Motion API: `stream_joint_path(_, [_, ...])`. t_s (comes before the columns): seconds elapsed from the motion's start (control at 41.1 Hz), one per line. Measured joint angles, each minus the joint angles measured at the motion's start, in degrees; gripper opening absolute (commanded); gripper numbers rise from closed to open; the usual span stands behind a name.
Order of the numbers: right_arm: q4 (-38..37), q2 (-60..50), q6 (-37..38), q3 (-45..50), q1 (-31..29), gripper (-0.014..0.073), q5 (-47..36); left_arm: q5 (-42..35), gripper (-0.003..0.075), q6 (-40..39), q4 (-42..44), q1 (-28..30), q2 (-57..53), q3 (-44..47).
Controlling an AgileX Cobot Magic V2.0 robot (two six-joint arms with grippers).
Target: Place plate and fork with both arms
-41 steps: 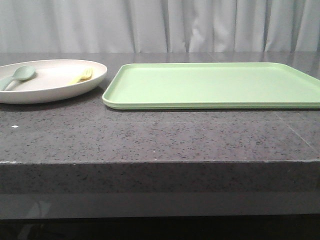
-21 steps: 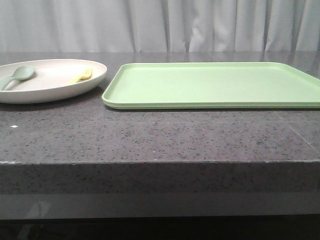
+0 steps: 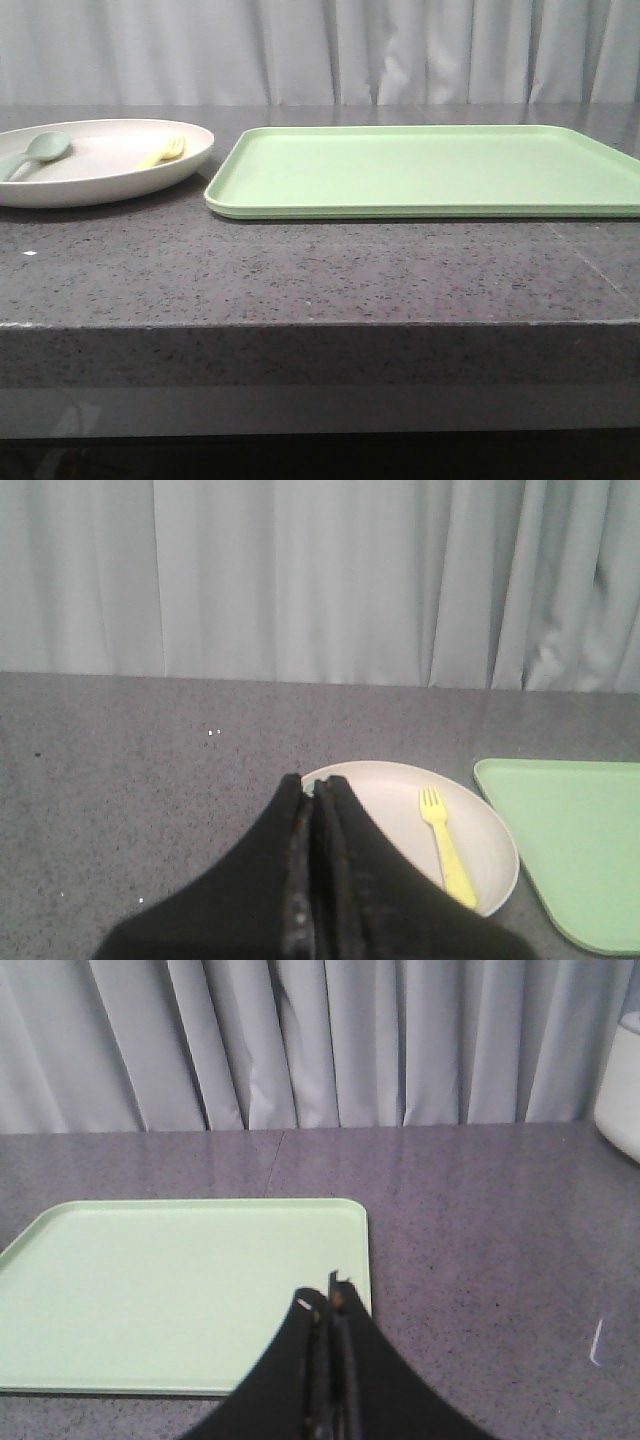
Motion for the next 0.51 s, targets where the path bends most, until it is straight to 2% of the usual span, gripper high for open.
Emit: stream_joint_path(0.511, [0.00, 2.04, 0.00, 0.00, 0.00, -0.0067, 0.61, 0.92, -0.0020, 0.00, 0.00, 0.00, 4.87, 0.00])
